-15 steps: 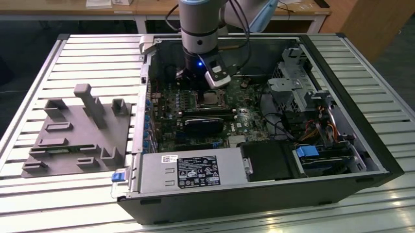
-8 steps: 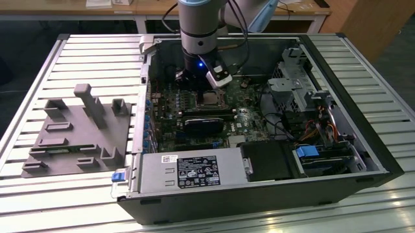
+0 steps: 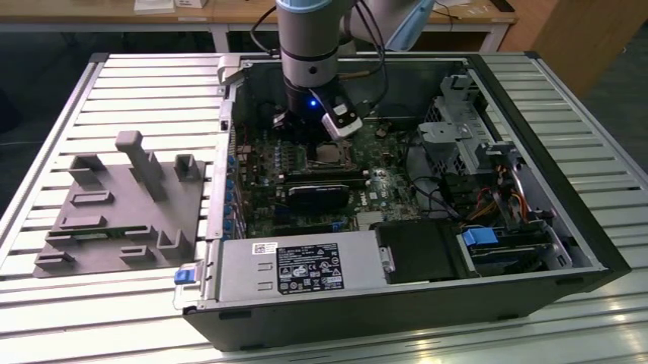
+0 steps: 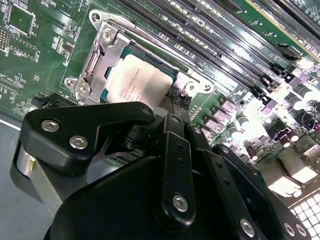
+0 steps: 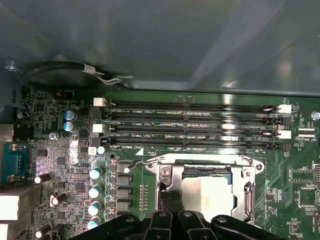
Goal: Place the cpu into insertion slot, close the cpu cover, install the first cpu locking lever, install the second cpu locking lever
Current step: 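Close the cpu cover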
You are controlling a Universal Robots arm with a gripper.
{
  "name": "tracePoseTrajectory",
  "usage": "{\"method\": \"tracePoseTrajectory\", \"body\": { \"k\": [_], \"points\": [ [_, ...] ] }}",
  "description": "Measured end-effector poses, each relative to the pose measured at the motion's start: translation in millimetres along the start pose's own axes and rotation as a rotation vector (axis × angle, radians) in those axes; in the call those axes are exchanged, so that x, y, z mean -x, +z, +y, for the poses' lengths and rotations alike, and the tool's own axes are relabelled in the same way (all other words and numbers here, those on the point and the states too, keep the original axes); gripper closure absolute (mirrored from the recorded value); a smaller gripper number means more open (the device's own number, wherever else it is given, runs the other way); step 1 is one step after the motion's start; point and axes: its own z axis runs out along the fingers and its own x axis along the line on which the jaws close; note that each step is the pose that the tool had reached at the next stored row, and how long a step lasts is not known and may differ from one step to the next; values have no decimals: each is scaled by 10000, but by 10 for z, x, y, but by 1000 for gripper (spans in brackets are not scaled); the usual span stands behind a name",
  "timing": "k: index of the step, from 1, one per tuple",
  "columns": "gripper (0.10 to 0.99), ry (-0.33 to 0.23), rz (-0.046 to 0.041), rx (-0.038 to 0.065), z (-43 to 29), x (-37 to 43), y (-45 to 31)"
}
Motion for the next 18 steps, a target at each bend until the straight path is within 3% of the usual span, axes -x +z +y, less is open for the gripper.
{"method": "tracePoseTrajectory", "body": {
  "k": [10, 18],
  "points": [
    [984, -2, 1, -3, 0, 48, -1],
    [984, -3, -1, 0, 5, 52, -88]
  ]
}}
